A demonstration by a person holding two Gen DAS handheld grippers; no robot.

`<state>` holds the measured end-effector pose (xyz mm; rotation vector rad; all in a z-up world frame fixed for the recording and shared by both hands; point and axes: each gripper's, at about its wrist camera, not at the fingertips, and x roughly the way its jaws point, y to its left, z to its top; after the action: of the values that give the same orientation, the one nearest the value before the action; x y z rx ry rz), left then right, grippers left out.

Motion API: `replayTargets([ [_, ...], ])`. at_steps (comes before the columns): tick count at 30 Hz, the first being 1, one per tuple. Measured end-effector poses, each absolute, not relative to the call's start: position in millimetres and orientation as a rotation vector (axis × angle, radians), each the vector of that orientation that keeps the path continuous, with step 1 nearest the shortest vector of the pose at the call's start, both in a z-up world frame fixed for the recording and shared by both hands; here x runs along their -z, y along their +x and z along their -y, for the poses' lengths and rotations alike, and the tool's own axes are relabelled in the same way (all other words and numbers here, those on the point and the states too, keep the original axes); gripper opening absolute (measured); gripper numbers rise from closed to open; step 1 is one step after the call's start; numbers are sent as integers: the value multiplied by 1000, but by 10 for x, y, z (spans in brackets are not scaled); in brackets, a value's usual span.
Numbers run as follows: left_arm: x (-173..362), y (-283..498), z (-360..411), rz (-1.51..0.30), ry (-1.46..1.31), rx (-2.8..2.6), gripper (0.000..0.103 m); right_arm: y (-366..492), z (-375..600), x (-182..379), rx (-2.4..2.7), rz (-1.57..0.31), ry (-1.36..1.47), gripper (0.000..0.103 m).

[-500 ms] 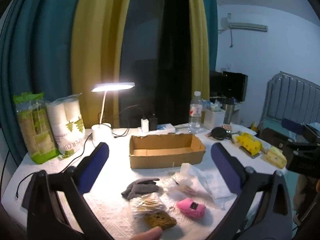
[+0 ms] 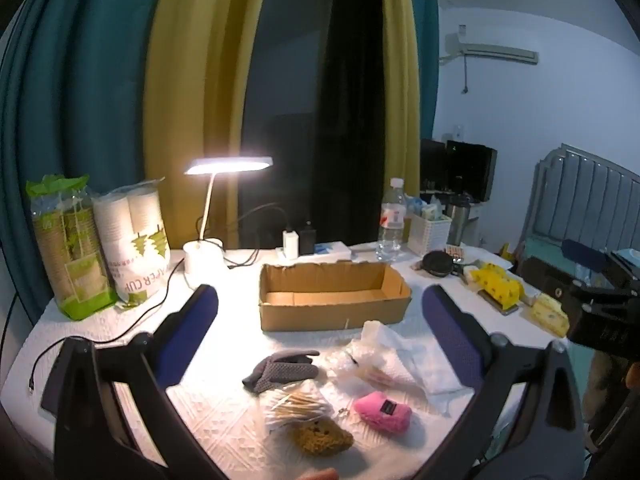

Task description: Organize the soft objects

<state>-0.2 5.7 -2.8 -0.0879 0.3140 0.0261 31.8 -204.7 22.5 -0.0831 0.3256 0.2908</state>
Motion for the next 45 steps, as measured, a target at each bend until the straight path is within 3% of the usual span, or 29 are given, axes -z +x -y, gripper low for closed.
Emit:
replayTargets([
  [45,22,2,-25,-318,-73,-34,103,300,2068,-191,-297,-337,-72,96],
])
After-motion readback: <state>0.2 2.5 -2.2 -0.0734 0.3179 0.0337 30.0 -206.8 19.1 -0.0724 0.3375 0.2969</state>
